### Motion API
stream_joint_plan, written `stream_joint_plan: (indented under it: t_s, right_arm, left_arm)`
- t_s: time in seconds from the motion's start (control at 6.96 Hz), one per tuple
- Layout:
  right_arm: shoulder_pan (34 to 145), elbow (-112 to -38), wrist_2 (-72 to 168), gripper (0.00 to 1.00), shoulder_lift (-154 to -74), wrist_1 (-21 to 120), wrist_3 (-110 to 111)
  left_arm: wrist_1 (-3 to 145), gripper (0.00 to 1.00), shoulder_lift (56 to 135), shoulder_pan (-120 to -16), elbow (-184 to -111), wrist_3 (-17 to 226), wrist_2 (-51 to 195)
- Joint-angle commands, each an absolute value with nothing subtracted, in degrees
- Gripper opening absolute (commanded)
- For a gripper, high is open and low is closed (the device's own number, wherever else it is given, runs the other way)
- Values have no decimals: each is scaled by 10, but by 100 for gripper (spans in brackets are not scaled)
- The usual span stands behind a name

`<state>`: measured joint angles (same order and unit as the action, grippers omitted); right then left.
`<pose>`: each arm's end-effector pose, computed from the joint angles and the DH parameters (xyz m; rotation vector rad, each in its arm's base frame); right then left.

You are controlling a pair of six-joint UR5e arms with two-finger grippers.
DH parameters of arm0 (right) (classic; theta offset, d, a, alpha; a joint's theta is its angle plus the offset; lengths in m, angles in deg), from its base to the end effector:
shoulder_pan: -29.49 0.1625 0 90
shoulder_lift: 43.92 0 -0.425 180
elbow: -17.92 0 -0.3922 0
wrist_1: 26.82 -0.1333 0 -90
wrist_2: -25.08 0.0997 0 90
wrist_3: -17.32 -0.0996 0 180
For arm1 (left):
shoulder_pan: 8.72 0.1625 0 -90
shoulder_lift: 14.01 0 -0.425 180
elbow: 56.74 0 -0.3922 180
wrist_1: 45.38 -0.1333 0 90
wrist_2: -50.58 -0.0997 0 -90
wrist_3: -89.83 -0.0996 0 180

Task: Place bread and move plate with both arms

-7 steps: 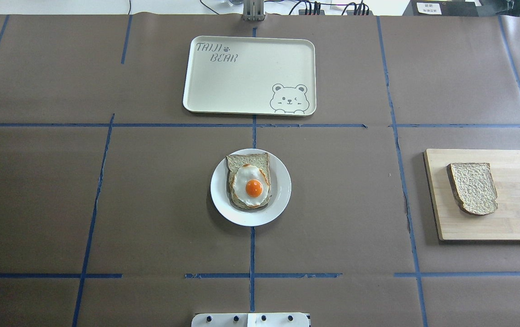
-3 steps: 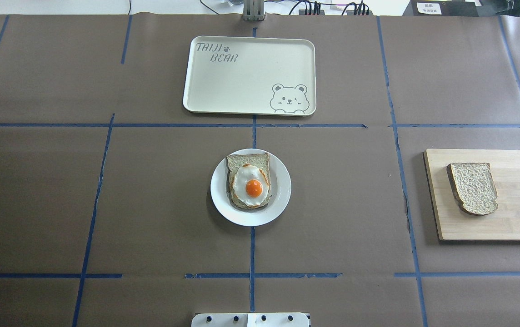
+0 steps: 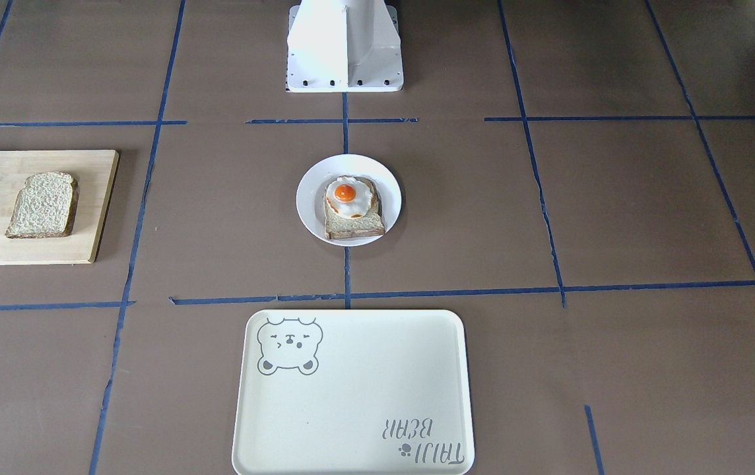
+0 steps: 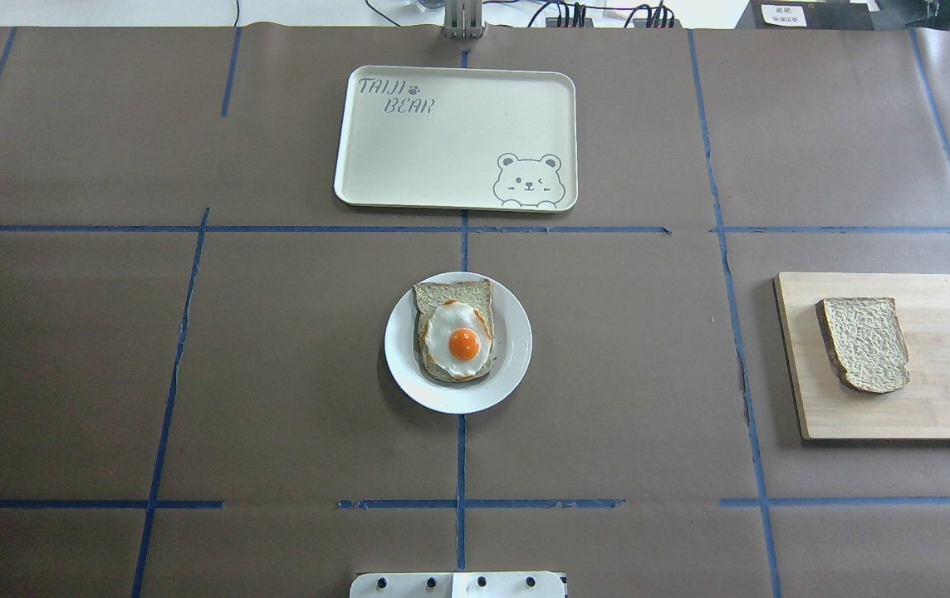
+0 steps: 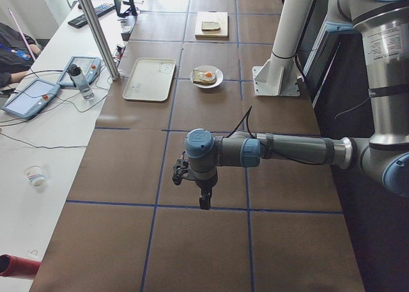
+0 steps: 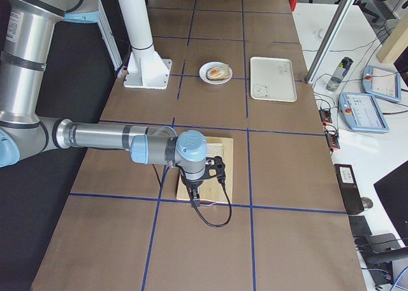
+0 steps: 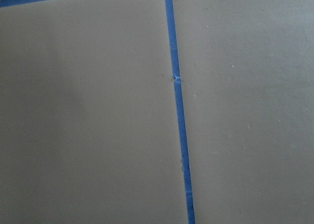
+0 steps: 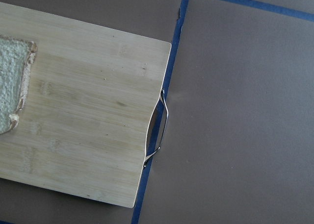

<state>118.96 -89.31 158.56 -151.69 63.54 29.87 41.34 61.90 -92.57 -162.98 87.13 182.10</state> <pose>0.0614 -0.3616 0.6447 0.0647 -0.7577 -0.2112 -0.0255 -0.3917 0.6365 -0.0407 0.7244 0.1405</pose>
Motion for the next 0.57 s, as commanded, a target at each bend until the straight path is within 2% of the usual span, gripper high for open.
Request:
stream_joint_plan:
  t_s: [0.0,0.29,0.43]
  right_arm:
    - [1185,-886,1609,100,-1511,633,285]
    - [1168,-885,1724,99,-1511,597,198]
    - [1137,-884,1723,99,-1514,515,101]
  left_arm:
    - [413,100,619,-926,-1634,872,1821]
    - [414,100,624,-925,-1634,872,1822]
    - [415,100,625,-925,-1636,873,1822]
